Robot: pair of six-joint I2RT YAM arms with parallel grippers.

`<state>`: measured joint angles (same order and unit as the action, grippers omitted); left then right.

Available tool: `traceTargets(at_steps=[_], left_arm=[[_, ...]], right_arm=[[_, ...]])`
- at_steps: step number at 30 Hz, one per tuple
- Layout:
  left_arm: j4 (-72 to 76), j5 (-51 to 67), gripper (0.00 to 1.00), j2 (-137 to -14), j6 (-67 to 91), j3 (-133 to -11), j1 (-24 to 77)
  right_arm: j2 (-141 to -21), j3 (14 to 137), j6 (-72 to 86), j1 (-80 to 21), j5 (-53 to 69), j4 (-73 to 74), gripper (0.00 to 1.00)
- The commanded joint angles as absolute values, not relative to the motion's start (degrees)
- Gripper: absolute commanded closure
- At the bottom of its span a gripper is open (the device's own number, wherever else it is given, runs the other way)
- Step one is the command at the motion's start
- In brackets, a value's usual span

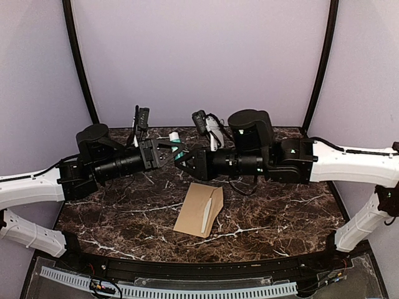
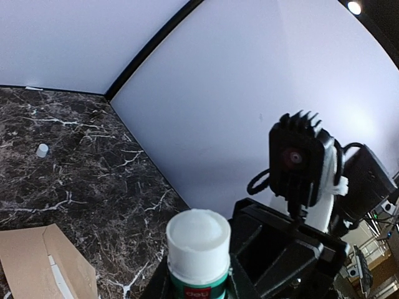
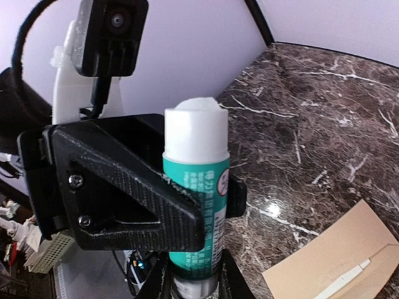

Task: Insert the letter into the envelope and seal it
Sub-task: Screw the solid glue.

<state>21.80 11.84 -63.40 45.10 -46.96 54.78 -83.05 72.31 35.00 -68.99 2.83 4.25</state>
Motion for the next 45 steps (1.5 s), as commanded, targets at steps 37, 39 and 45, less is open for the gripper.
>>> traceTargets(at_steps=[37,39,45], left_arm=[[42.6,28.9,1.00,-61.6,50.7,-42.1,52.3],[45.4,31.0,1.00,-62.1,51.2,-42.1,52.4],[48.0,33.4,1.00,-62.9,52.0,-42.3,52.4]], right_arm=[[-74.6,57.4,42.4,-67.8,16.4,-21.3,0.34],[-75.7,58.3,42.5,-67.8,18.2,-23.0,0.34],[-77.9,59.4,43.9,-68.1,22.2,-29.2,0.48]])
